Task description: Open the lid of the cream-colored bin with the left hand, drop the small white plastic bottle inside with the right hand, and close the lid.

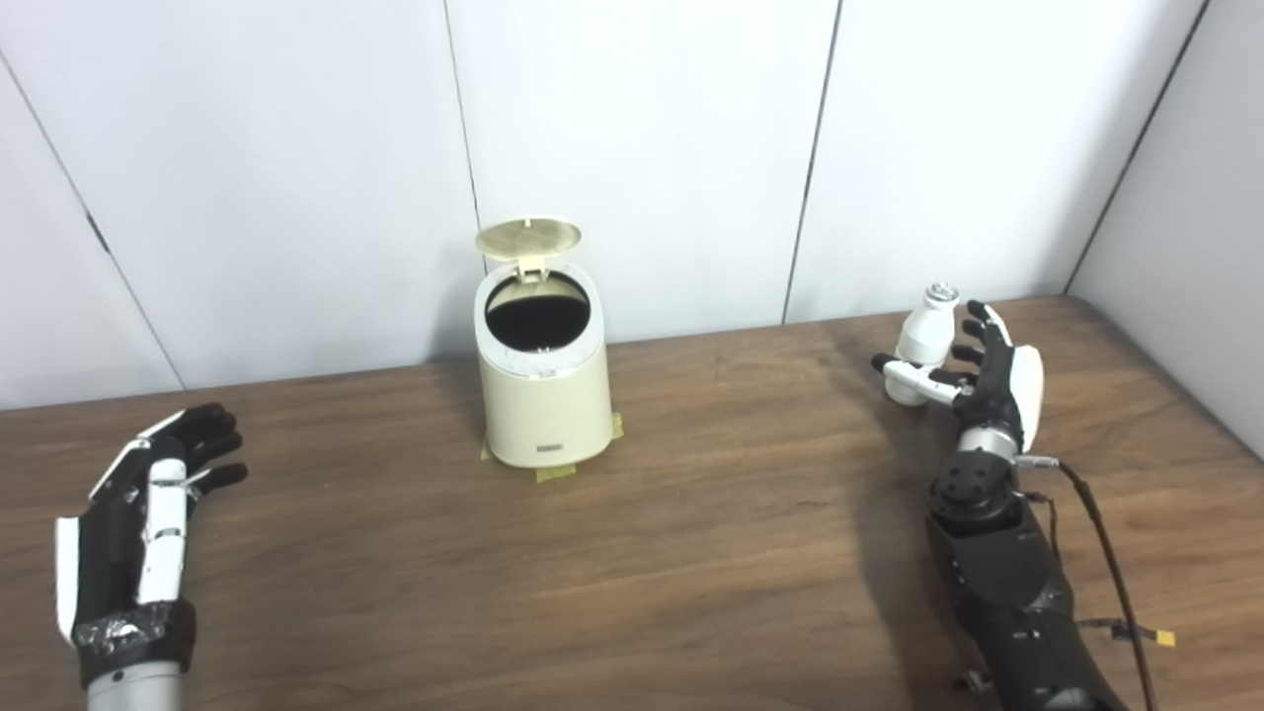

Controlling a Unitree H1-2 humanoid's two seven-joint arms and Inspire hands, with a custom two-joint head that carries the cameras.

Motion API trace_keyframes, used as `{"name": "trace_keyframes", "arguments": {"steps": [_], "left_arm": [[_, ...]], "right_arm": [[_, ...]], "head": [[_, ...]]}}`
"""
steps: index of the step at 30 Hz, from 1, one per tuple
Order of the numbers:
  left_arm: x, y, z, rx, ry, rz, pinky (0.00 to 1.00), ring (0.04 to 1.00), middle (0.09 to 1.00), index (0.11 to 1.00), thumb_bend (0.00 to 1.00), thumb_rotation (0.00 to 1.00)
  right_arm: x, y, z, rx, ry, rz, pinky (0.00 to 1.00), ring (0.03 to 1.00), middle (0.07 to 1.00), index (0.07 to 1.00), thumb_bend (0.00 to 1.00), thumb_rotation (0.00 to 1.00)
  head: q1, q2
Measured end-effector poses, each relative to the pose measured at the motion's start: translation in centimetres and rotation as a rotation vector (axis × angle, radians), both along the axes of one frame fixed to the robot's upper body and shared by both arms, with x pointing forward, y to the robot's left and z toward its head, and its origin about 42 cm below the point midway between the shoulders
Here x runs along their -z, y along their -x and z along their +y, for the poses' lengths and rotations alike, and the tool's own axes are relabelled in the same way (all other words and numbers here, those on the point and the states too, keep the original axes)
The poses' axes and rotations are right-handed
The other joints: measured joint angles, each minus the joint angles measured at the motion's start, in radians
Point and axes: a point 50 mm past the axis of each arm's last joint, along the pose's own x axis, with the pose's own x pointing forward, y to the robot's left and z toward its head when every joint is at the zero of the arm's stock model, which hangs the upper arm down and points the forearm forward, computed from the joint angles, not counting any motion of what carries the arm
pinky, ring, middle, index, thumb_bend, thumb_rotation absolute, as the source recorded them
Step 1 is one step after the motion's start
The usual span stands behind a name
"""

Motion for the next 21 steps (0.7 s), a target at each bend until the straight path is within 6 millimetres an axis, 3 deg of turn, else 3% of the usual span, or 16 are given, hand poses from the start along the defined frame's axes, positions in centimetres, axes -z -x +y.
{"name": "trace_keyframes", "arguments": {"steps": [9,11,15,16,17,21], "left_arm": [[-0.2,0.4,-0.2,0.001,0.005,0.001,0.65,0.725,0.724,0.703,0.25,0.71],[-0.4,0.4,-0.2,0.001,0.004,-0.004,0.64,0.722,0.721,0.698,0.25,0.70],[-0.4,0.4,-0.2,-0.001,0.001,0.004,0.63,0.716,0.717,0.696,0.25,0.72],[-0.4,0.4,-0.2,-0.001,0.001,0.008,0.63,0.714,0.715,0.694,0.25,0.72],[-0.4,0.4,-0.2,-0.001,0.002,0.010,0.62,0.712,0.714,0.693,0.25,0.72],[-0.5,0.5,-0.3,0.000,0.000,0.008,0.62,0.712,0.710,0.690,0.25,0.72]], "right_arm": [[0.1,-0.8,0.2,-0.010,0.003,0.009,0.56,0.693,0.772,0.820,0.83,0.16],[0.0,-0.9,0.3,-0.009,0.003,0.005,0.50,0.626,0.715,0.776,0.83,0.12],[-0.4,-1.0,0.2,0.023,0.020,-0.030,0.49,0.588,0.643,0.650,0.80,0.01],[-0.5,-1.0,0.2,0.031,0.030,-0.056,0.45,0.537,0.547,0.558,0.64,0.00],[-0.4,-1.1,0.2,0.039,0.042,-0.084,0.43,0.496,0.520,0.525,0.58,0.00],[-0.1,-1.4,0.1,0.041,0.058,-0.116,0.38,0.437,0.497,0.487,0.52,0.00]], "head": [[0.008,0.003],[0.011,0.002],[0.012,0.002],[0.012,0.002],[0.012,0.002],[0.012,0.006]]}}
